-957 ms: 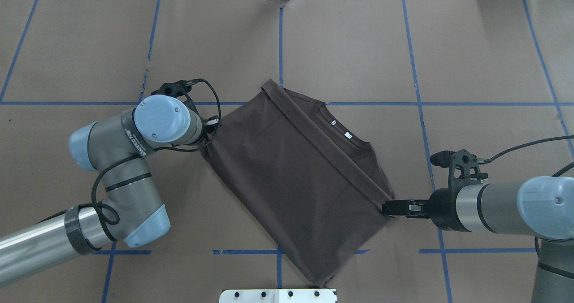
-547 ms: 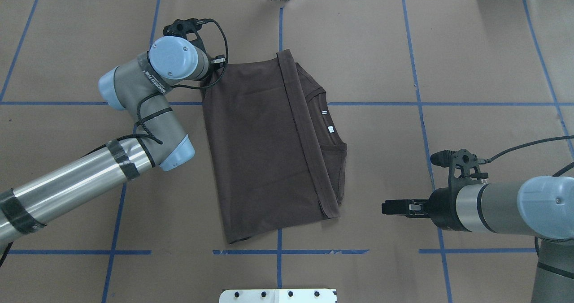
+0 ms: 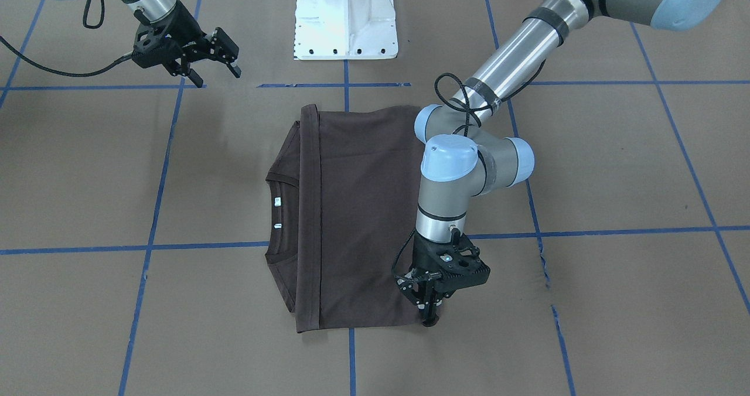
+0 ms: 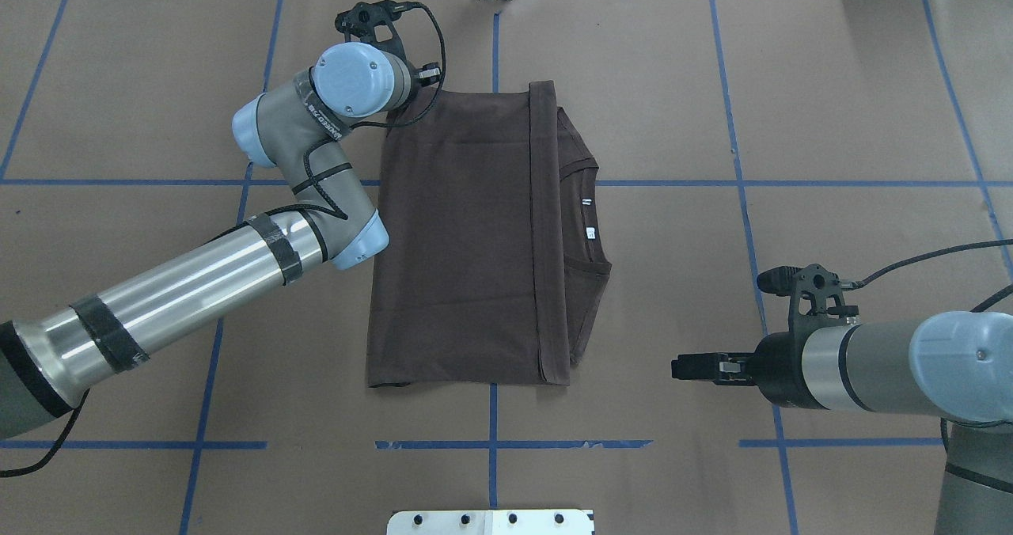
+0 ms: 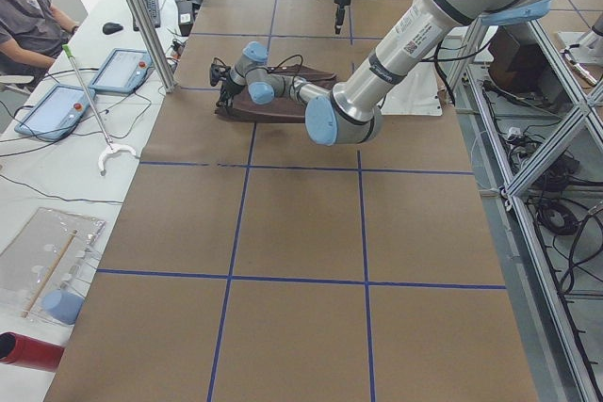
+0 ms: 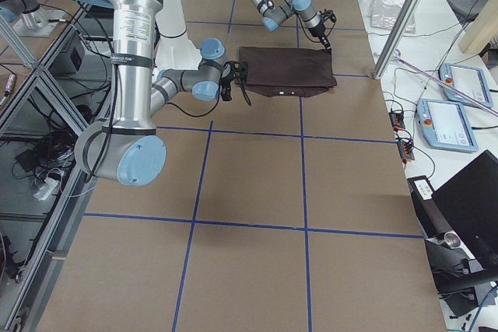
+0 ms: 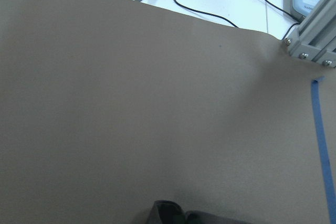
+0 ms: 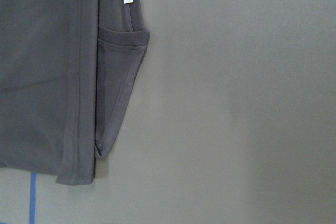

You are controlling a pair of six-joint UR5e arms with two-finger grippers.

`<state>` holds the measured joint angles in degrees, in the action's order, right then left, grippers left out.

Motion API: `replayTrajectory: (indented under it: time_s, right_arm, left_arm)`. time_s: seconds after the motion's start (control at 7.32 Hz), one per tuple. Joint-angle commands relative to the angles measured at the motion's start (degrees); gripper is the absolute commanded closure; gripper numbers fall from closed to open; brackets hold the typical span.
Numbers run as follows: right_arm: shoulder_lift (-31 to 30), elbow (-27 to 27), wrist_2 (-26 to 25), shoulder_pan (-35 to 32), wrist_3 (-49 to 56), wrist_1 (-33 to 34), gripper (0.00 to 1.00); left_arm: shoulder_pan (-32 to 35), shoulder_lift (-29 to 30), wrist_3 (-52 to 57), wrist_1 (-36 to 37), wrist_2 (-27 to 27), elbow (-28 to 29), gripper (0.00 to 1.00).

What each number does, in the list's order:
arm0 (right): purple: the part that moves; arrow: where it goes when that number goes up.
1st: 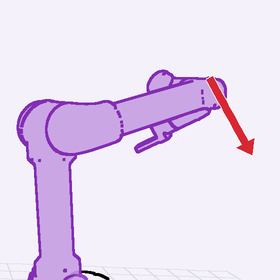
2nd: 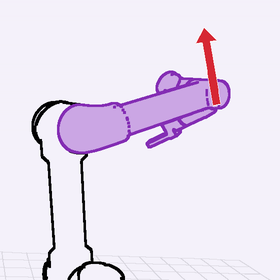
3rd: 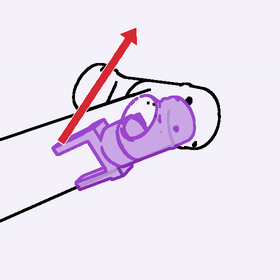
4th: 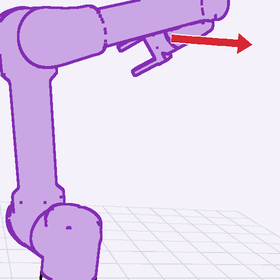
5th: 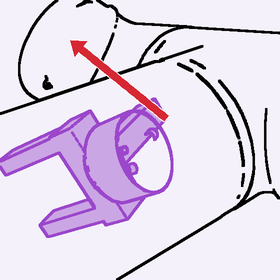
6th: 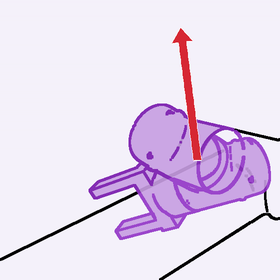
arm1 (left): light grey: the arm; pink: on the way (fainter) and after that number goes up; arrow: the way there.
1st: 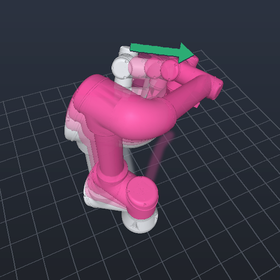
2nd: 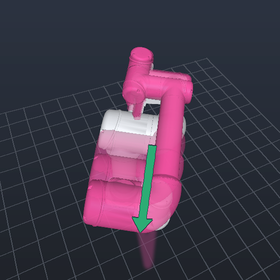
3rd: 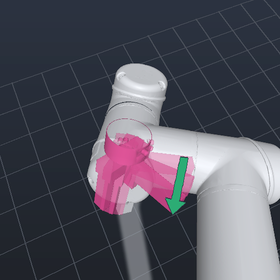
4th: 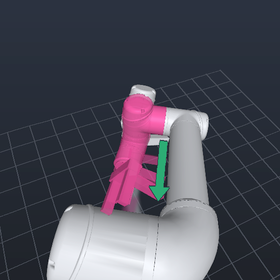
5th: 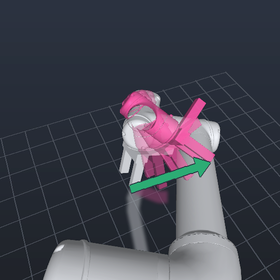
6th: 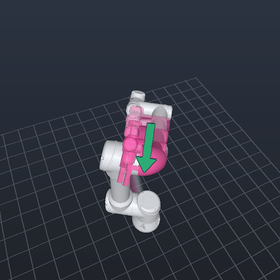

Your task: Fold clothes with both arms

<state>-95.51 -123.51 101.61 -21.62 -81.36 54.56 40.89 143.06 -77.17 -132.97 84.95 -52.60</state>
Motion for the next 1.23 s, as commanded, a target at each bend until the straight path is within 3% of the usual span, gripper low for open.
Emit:
replayTrajectory:
  time_s: [0.0, 0.27, 0.41, 0.68, 0.82, 0.96, 1.09]
  right_arm:
    - [2.07, 1.07, -0.01, -0.01, -0.03, 0.81, 0.00]
    - [2.44, 2.57, 0.08, -0.01, 0.06, 0.90, 0.00]
    - [2.96, 3.01, 0.08, -0.09, 0.15, 3.68, 0.00]
    - [15.03, 3.80, -0.18, -0.53, 0.94, 22.59, 0.00]
    - [22.84, 6.41, -0.27, -0.53, 1.02, 31.83, 0.00]
    - [29.18, 10.27, -0.27, -0.45, 1.11, 37.23, 0.00]
    - [32.99, 14.57, -0.01, -0.18, 1.20, 37.89, 0.00]
  left_arm:
    - [0.76, 0.12, 0.00, -1.76, -1.63, 0.84, 0.00]
    - [1.82, -0.06, 2.52, -1.68, 1.25, -1.52, 0.00]
    - [2.26, -1.80, 3.24, -0.03, 5.36, -4.58, 0.00]
    - [2.53, -6.53, 3.51, 5.67, 11.18, -13.26, 0.00]
    - [2.52, -11.44, 3.60, 7.53, 13.12, -20.53, 0.00]
    - [2.52, -15.49, 3.60, 9.11, 13.57, -26.79, 0.00]
    - [2.35, -17.27, 3.60, 11.74, 14.45, -31.02, 0.00]
